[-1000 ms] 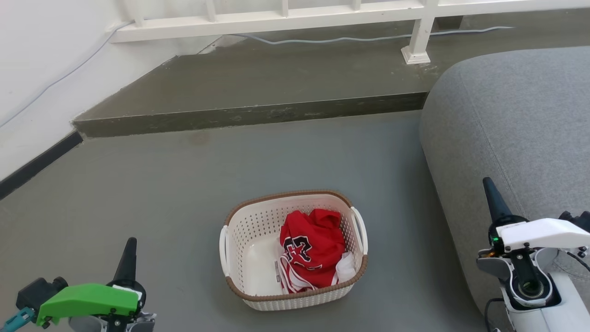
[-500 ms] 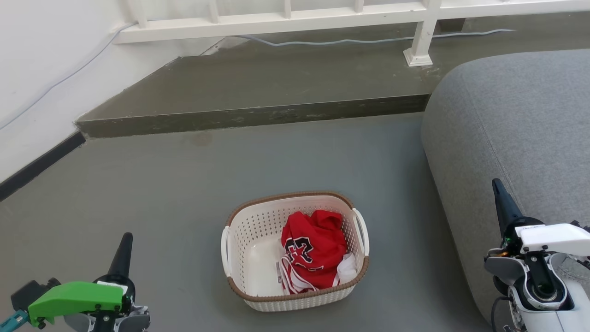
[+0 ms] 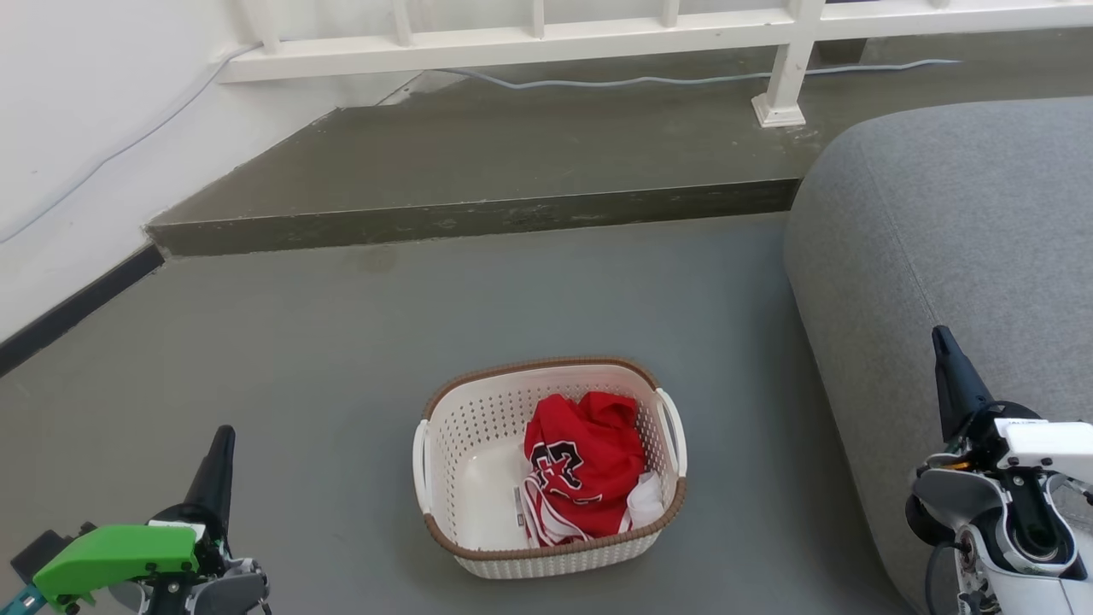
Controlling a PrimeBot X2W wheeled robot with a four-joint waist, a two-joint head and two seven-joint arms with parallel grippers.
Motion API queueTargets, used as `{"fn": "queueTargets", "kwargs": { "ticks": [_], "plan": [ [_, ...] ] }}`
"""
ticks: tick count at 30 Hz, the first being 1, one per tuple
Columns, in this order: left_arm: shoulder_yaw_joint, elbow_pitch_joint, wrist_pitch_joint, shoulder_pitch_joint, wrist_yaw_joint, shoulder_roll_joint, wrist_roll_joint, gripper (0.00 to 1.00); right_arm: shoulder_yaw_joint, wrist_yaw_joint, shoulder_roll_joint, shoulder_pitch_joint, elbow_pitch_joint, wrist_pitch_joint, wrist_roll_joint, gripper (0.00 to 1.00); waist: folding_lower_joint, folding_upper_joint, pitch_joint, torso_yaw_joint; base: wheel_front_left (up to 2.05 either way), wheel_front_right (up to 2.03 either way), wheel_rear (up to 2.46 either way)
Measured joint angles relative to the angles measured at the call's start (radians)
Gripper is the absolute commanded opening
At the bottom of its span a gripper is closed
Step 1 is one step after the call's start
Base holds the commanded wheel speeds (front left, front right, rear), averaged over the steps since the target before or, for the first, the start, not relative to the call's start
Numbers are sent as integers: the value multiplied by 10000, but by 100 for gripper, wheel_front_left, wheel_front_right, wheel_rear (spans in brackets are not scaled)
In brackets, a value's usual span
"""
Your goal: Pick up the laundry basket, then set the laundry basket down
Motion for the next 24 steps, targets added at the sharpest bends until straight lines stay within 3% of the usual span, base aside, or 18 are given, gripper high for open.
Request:
{"fn": "queueTargets", "kwargs": {
  "ticks": [24],
  "plan": [
    [113,134,56,-180,-79,-12,-297,0,-111,4,29,8,-40,69,407,0,0,0,-9,12,0,0,0]
  ]
}}
